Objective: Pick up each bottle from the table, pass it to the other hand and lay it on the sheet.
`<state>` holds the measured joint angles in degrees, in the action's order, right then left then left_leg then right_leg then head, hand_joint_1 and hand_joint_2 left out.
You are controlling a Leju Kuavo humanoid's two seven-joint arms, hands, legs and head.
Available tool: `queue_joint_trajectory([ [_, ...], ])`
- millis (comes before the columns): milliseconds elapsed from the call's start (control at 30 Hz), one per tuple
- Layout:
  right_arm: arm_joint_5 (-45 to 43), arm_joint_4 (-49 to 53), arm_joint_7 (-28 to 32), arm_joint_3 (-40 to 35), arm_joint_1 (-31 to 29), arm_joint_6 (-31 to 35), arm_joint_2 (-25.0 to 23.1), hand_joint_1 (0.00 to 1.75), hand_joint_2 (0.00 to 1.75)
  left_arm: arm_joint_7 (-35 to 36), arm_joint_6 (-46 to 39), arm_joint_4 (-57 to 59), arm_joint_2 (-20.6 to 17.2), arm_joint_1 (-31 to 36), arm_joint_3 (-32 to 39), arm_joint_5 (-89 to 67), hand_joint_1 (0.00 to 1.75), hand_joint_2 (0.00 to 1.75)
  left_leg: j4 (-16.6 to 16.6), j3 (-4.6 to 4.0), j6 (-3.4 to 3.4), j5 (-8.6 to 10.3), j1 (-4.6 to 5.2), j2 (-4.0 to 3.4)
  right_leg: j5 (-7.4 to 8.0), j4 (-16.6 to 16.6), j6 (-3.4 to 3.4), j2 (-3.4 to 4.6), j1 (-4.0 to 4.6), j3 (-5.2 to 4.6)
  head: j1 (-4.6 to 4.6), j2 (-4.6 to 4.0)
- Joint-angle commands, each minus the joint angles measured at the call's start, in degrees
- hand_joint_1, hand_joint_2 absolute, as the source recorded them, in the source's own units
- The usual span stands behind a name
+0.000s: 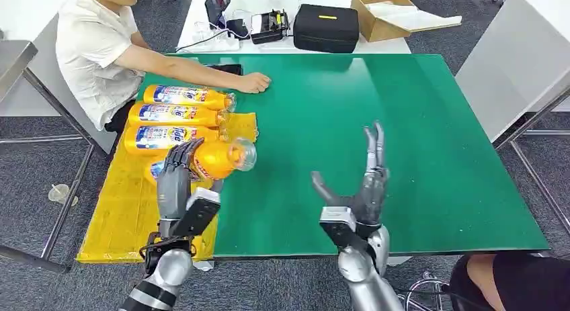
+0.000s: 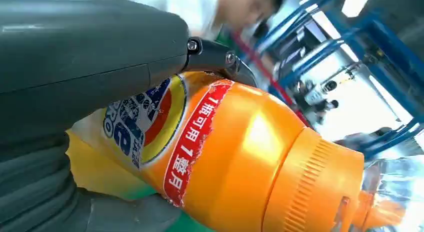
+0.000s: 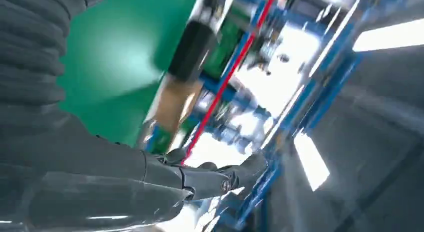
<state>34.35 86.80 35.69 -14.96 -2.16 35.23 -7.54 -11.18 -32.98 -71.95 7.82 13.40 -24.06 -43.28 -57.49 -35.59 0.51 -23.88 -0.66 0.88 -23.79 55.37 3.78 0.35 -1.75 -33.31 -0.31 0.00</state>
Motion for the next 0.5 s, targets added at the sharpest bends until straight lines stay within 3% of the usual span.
queue_joint_trajectory([
  [33,-8.5,9.1,2.9,14.1,8.0,4.2,-0.8,0.0,1.75,6.2,9.0,9.1,-6.4,4.1,6.7,-15.2,1.75,1.75,0.0,0.3,-0.02,-0.08,-0.03,-0.05,-0.09,0.0,-0.24,-0.06,0.08,0.3,0.0,0.0],
  [267,-9.5,8.9,3.3,15.1,8.3,3.3,-0.9,0.0,1.75,7.0,10.6,13.0,-6.9,6.1,6.2,-17.7,1.75,1.75,0.0,0.14,-0.01,-0.05,-0.04,-0.08,-0.03,0.0,-0.15,0.0,0.08,0.11,0.0,0.0],
  [500,-11.1,5.1,3.9,15.8,7.0,-2.5,-1.0,0.0,1.75,7.6,18.7,27.7,-7.0,12.2,5.6,-19.0,1.75,1.75,0.0,0.32,-0.01,-0.05,-0.07,0.04,-0.07,-0.1,-0.25,-0.16,0.12,0.36,0.0,0.0],
])
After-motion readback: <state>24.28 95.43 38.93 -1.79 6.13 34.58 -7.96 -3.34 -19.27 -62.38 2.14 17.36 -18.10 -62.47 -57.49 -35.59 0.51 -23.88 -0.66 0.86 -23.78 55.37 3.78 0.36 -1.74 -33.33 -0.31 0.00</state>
